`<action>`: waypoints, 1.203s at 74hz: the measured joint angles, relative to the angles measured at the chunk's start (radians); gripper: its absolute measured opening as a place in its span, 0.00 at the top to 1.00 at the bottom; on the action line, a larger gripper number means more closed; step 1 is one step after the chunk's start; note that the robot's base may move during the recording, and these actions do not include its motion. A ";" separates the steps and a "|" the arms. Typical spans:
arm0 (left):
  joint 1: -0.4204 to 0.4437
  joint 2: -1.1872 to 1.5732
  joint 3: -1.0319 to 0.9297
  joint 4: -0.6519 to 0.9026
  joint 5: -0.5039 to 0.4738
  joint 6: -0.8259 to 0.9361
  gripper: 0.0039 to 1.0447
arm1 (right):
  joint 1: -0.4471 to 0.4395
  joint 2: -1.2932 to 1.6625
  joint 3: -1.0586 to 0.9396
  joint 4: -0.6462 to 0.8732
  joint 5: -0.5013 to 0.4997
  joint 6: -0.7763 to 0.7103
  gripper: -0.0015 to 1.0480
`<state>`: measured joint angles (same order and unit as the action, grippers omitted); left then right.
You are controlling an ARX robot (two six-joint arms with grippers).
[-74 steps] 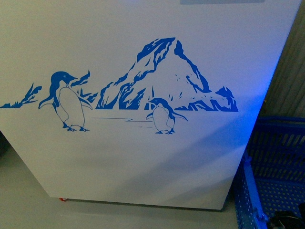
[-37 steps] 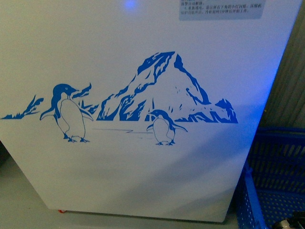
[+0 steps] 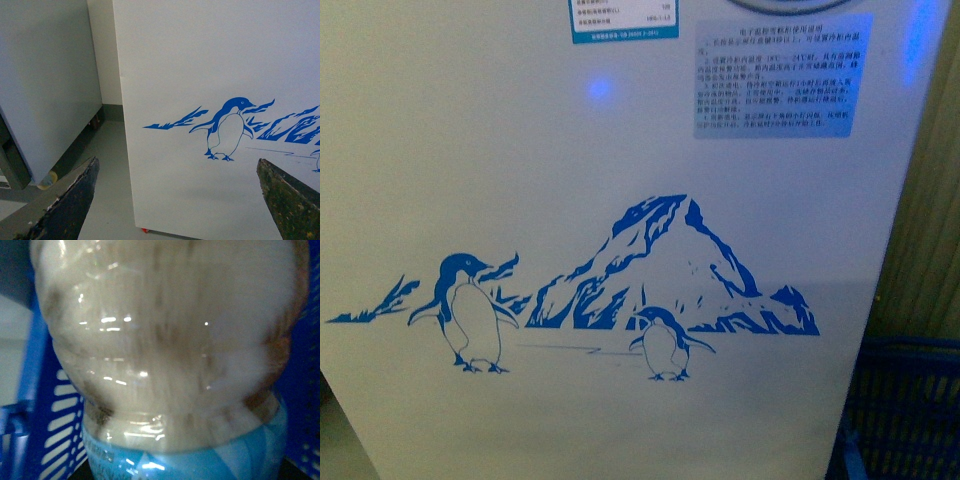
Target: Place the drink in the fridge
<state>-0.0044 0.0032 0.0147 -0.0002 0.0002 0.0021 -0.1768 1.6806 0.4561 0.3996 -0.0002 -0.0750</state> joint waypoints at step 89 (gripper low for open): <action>0.000 0.000 0.000 0.000 0.000 0.000 0.08 | 0.349 -1.307 0.047 -0.364 0.344 0.134 0.65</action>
<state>-0.0044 0.0032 0.0147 -0.0002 -0.0002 0.0021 0.1719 0.3740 0.5034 0.0353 0.3435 0.0589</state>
